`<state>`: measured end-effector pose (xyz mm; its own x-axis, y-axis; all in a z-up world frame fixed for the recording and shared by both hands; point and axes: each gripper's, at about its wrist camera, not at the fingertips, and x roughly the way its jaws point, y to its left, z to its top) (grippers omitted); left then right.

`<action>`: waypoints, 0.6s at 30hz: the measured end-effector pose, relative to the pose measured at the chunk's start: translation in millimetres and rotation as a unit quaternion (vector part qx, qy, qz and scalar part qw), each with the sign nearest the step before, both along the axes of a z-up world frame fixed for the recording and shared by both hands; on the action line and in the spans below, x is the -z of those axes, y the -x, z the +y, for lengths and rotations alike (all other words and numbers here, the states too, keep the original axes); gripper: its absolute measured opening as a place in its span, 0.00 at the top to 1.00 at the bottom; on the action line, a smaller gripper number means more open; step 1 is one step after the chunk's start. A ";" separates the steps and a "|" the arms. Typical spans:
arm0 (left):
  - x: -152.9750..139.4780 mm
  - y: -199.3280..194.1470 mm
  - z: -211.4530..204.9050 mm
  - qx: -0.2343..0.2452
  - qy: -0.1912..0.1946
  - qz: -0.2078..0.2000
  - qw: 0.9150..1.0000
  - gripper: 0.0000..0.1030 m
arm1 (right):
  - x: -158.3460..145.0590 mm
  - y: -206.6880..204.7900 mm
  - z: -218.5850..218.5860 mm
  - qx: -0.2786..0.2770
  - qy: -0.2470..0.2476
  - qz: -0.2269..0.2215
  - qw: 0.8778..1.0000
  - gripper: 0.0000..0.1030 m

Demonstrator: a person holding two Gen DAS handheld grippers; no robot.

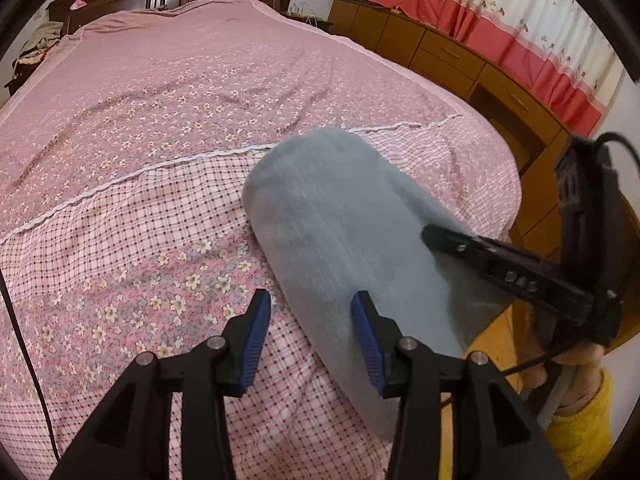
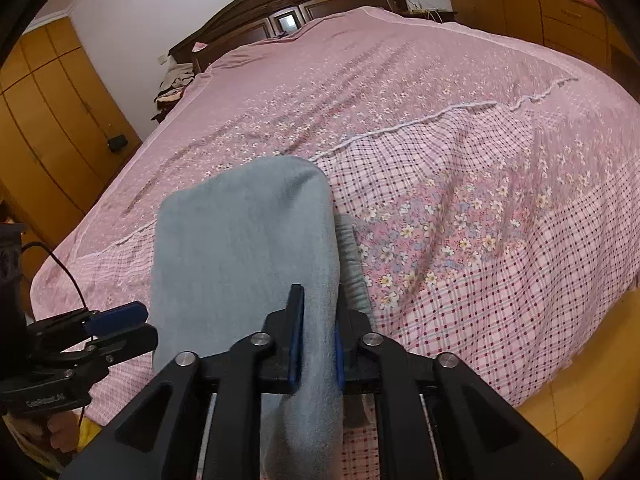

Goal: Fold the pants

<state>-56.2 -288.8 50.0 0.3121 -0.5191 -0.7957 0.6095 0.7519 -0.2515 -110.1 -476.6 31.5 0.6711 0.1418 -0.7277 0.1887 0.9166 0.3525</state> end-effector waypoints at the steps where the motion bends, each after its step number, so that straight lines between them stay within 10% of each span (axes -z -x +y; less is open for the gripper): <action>1: 1.1 -1.5 -1.3 0.000 -0.003 0.000 1.000 0.56 | -1.5 2.3 -2.7 0.003 -0.001 0.001 1.000 0.80; 12: -19.0 10.8 4.9 0.002 0.027 -0.036 0.999 0.57 | -32.9 54.0 -9.9 0.016 0.036 -0.028 0.999 0.80; 18: -26.1 3.8 -14.9 0.033 0.034 -0.070 0.996 0.75 | -14.1 57.9 8.2 -0.005 0.065 -0.003 0.998 0.82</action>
<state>-60.1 -303.8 76.1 0.3807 -0.5936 -0.7090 0.6897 0.6930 -0.2099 -168.0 -468.4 45.7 0.6748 0.0527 -0.7362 0.1777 0.9565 0.2314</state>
